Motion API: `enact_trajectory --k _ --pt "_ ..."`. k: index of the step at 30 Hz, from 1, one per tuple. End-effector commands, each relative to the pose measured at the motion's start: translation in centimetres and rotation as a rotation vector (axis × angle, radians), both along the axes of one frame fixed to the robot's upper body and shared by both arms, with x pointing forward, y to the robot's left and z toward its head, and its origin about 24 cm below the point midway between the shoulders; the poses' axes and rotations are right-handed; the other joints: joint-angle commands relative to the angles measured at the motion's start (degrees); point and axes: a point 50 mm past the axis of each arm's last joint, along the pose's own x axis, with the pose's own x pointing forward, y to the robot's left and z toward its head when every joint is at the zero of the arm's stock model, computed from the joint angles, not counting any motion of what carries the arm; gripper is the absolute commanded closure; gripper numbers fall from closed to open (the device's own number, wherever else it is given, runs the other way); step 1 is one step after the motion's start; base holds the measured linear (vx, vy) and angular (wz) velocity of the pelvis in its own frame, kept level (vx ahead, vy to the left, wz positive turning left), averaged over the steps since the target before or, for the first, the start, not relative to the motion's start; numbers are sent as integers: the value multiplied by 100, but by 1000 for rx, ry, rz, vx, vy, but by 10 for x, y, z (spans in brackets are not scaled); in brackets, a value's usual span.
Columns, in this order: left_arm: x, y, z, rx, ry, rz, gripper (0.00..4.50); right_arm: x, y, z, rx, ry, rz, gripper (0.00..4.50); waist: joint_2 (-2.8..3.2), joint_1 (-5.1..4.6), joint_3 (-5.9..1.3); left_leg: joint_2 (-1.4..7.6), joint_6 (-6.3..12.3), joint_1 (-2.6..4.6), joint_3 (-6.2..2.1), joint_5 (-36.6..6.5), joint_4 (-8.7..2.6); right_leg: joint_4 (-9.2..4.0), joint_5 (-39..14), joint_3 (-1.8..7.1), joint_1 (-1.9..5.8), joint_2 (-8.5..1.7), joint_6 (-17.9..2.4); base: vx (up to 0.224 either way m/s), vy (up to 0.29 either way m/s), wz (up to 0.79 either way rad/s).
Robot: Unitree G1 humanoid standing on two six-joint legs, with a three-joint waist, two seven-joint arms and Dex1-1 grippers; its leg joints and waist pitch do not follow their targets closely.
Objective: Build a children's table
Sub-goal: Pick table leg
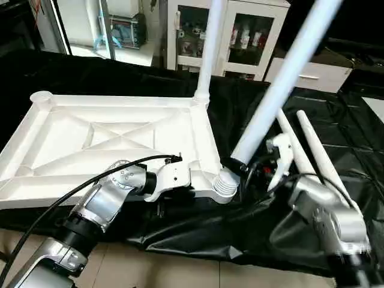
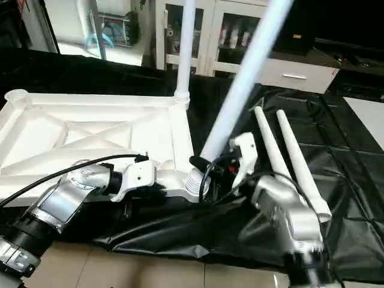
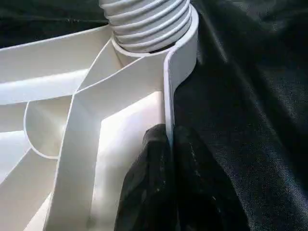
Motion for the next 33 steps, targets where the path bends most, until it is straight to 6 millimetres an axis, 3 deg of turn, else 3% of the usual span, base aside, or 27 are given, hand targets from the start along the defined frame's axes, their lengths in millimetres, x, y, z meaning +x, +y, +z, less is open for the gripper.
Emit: enact_trajectory --k 1,3,14,18,22,26,33 --pt "-4 0 -8 25 29 -16 450 -13 -5 -31 -105 132 -41 265 85 16 -214 278 -86 49 -125 -1958 -558 -520 -2589 186 186 -416 -685 0 0 0" --pt "-4 0 -8 26 28 -15 450 -16 -1 -32 -126 125 -25 265 90 5 -194 274 -90 78 -135 -2102 -586 -552 -2766 173 197 -415 -651 0 0 0" --pt "-3 0 -7 30 28 -12 450 -27 6 -40 -272 156 127 265 64 -8 -176 290 -55 68 -157 -2129 -611 -590 -3090 185 187 -443 -525 0 0 0" --pt "-4 0 -8 30 31 -13 450 -24 7 -42 -307 170 161 265 55 -24 -164 292 -41 62 -156 -2149 -618 -585 -3051 183 180 -435 -556 0 0 0" --pt "-5 0 -8 29 34 -13 450 -21 8 -42 -327 168 179 265 52 -51 -149 287 -42 68 -171 -2260 -621 -623 -3404 173 163 -449 -465 0 0 0" --pt "-5 -1 -9 30 37 -15 450 -11 16 -37 -344 146 207 265 60 -137 -137 288 -60 48 -209 -2390 -642 -668 -3678 134 178 -471 -382 0 0 0" --pt "-5 0 -9 30 42 -17 450 -4 23 -34 -373 121 247 265 38 -183 -116 280 -47 63 -226 -2580 -640 -742 -4058 54 154 -513 -255 0 0 0"
